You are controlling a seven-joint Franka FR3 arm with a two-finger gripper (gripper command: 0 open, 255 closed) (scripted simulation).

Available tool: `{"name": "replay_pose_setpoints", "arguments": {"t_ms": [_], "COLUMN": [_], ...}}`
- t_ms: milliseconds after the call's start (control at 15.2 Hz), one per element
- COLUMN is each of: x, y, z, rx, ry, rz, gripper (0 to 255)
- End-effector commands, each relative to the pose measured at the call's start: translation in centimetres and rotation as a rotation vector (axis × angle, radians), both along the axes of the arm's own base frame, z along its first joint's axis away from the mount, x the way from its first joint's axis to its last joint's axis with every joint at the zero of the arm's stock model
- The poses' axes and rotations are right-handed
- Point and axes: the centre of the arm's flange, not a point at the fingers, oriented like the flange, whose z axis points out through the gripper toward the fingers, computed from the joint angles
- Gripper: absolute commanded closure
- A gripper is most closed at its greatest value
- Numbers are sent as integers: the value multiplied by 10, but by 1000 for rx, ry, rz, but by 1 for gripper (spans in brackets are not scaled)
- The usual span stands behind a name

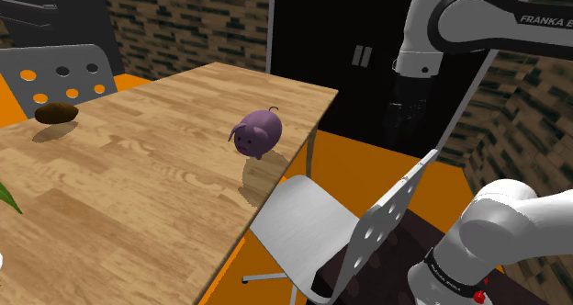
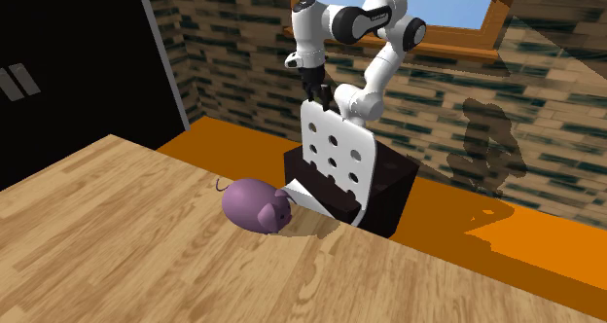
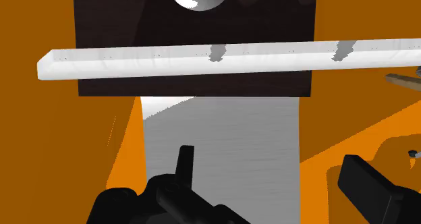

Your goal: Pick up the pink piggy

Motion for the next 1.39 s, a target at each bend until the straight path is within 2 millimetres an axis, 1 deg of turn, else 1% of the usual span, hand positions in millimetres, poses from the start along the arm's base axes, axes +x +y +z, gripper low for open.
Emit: {"name": "replay_pose_setpoints", "arguments": {"t_ms": [0, 660, 1320], "x": [0, 124, 249], "y": [0, 18, 29], "z": [0, -16, -29], "rx": [0, 69, 138], "ry": [0, -20, -40], "rz": [0, -58, -116], "gripper": [0, 0, 0]}}
